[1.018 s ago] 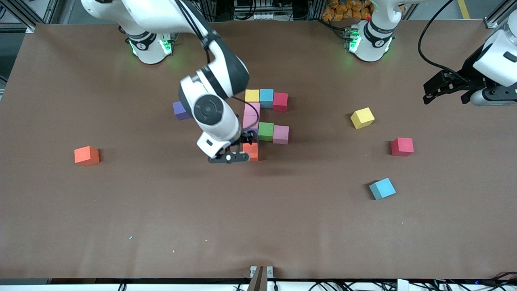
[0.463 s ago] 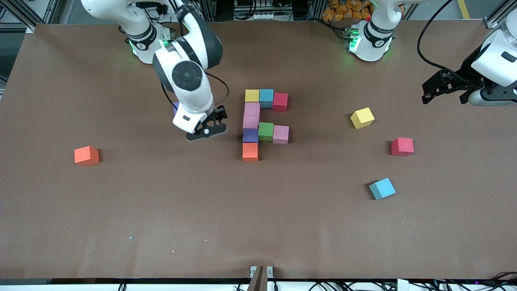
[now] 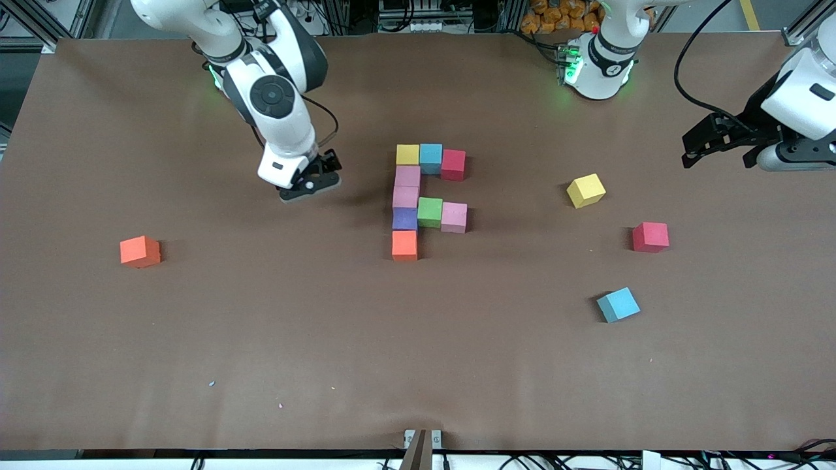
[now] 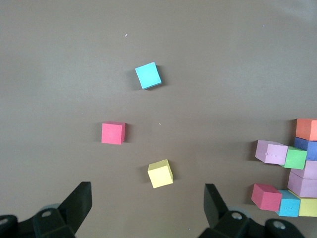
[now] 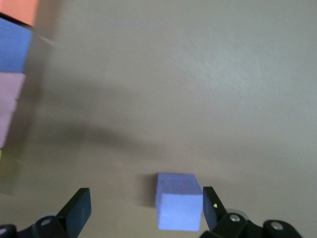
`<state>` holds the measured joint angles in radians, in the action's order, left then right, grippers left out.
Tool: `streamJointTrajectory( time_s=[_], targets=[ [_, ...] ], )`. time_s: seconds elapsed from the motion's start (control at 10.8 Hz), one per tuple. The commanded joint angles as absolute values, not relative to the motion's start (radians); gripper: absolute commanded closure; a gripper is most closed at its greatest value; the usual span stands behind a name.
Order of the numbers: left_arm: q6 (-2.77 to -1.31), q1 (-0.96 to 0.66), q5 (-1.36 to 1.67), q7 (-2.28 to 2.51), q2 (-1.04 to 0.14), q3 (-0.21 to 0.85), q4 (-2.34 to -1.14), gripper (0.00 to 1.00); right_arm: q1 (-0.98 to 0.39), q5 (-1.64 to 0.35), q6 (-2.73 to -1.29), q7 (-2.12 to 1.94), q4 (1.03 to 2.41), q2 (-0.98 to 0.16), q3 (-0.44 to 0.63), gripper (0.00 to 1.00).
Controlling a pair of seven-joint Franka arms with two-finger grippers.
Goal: Arrange 11 blocks into digit 3
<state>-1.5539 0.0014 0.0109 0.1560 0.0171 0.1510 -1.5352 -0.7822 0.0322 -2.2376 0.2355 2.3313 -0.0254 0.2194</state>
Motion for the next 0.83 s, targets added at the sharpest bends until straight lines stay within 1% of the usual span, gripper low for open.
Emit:
streamJointTrajectory(
  time_s=[0.0, 0.19, 0.28, 0.46, 0.74],
  targets=[
    [-1.545, 0.006, 0.026, 0.15, 0.023, 0.153, -1.534, 0.0, -0.72, 0.054, -2.293, 0.227, 2.443, 0.037, 0.206, 0.0],
    [-1.545, 0.005, 0.028, 0.15, 0.023, 0.155, -1.534, 0.0, -0.649, 0.054, -2.338, 0.204, 2.511, 0.034, 0.184, 0.0],
    [-1.545, 0.005, 0.029, 0.153, 0.02, 0.155, -1.535, 0.0, -0.637, 0.054, -2.376, 0.198, 2.551, 0.031, 0.183, 0.0],
    [-1.546, 0.008, 0.028, 0.193, -0.029, 0.153, -1.534, 0.0, -0.623, 0.043, -2.41, 0.199, 2.583, -0.001, 0.183, 0.0],
    [-1.565, 0.003, 0.029, 0.21, -0.138, 0.144, -1.531, 0.0, -0.626, 0.023, -2.445, 0.199, 2.6, -0.026, 0.178, 0.0]
  ],
)
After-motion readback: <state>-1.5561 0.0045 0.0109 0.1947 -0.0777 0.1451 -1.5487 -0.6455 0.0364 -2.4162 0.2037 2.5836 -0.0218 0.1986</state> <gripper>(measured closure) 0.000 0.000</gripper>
